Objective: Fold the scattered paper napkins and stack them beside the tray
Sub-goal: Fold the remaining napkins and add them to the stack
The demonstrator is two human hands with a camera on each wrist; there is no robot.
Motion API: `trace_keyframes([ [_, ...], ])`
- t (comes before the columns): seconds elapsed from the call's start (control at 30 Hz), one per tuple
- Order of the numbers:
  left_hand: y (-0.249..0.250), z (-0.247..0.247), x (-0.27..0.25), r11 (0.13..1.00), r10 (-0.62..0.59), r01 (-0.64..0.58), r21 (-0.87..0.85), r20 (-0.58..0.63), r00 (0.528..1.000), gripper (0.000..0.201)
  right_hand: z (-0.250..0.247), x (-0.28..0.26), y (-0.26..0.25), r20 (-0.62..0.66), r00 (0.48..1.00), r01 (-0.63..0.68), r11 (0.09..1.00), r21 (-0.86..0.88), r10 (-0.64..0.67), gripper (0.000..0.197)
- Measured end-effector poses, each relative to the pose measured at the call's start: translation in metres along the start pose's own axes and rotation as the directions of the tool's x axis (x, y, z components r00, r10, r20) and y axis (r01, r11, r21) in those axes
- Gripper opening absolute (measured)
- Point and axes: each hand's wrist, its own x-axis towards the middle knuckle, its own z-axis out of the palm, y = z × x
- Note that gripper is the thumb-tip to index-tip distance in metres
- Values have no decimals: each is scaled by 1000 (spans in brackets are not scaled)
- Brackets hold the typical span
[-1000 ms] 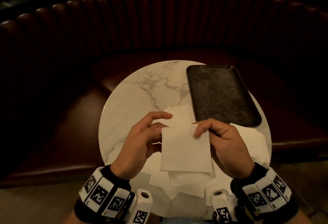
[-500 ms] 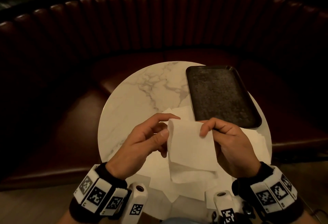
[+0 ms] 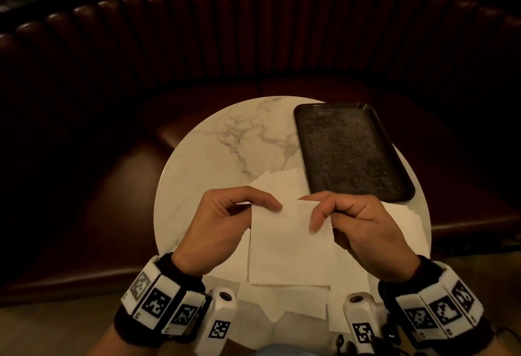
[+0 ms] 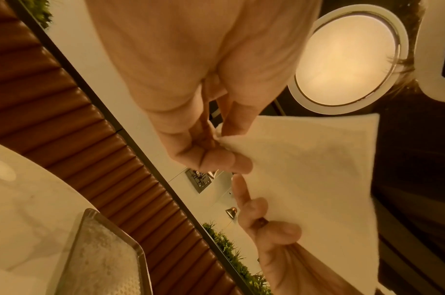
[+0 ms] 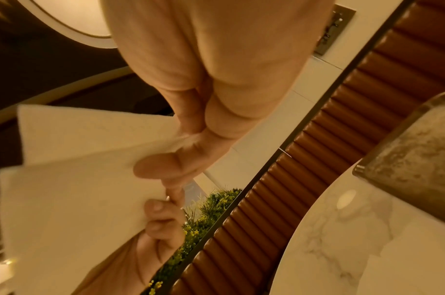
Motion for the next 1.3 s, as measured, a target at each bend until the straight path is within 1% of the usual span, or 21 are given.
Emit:
trace_keyframes([
  [0.1, -1, -1, 1, 997, -58, 58, -58, -1, 998, 38, -2, 2, 5, 33, 996, 83, 992, -98, -80, 42],
  [0.17, -1, -1, 1, 996, -69, 69, -60, -4, 998, 37, -3, 3, 7, 26, 991, 132, 977, -166, -129, 40],
  [0.2, -1, -2, 1, 997, -68, 67, -48, -7, 998, 35, -4, 3, 7, 16, 989, 146, 974, -171, -146, 36],
  [0.23, 0, -2, 1, 998, -61, 61, -29, -9, 998, 32, -5, 3, 6, 15, 989, 147, 979, -140, -146, 34],
  [0.3, -1, -2, 0, 999, -37, 37, 12, -6, 999, 26, -7, 5, 2, 64, 994, 89, 996, -29, -87, 43],
  [0.33, -1, -2, 1, 999, -21, 21, 37, 1, 1000, 25, -5, 8, 1, 91, 995, 42, 999, -10, -41, 46],
  [0.37, -2, -2, 1, 998, -2, 2, 66, 13, 1000, 24, -1, 10, 0, 90, 996, 12, 999, -36, -8, 42],
  [0.47, -4, -5, 1, 986, 32, -40, 160, 52, 998, 30, 14, 17, 1, -34, 999, -28, 970, -240, 20, 12],
  [0.5, -3, -5, 1, 984, 32, -42, 172, 57, 998, 31, 17, 18, 3, -58, 998, -46, 965, -258, 33, 8],
  [0.57, -1, -5, -1, 986, 28, -37, 165, 55, 998, 29, 18, 18, 4, -68, 996, -76, 967, -243, 62, 8],
  [0.63, 0, -5, -2, 994, -18, 14, 112, 36, 999, 28, 16, 17, 5, -73, 995, -89, 967, -238, 73, 8],
  [0.7, 1, -6, -1, 989, -144, 145, -29, 35, 989, 26, 15, 15, 6, -75, 994, -98, 961, -258, 81, 8],
  [0.73, 1, -7, -1, 975, -199, 204, -91, 58, 978, 29, 15, 15, 7, -76, 993, -103, 958, -268, 86, 8],
  [0.77, 2, -6, 0, 964, -232, 239, -116, 76, 970, 35, 15, 14, 7, -80, 993, -107, 955, -276, 88, 8],
  [0.83, 1, -1, 0, 966, -254, 255, -27, 51, 966, 40, 16, 14, 8, -98, 992, -102, 950, -294, 76, 9],
  [0.9, -2, 9, 0, 968, -230, 226, 112, 23, 973, 37, 17, 14, 7, -107, 993, -83, 940, -330, 50, 9],
  [1.0, -4, 15, -1, 958, -181, 182, 221, -25, 983, 17, 17, 12, 8, -97, 994, -81, 925, -370, 48, 11],
  [1.13, -8, 7, -3, 950, -128, 153, 272, -109, 986, 12, 6, 4, 14, -141, 989, -95, 948, -304, 54, 13],
  [1.23, -16, 5, -11, 951, -167, 195, 238, -135, 977, 11, 2, -3, 25, -181, 980, -119, 971, -208, 81, 14],
  [1.3, -29, 6, -15, 948, -199, 231, 218, -159, 967, 14, 4, -5, 37, -205, 974, -138, 971, -194, 98, 12],
])
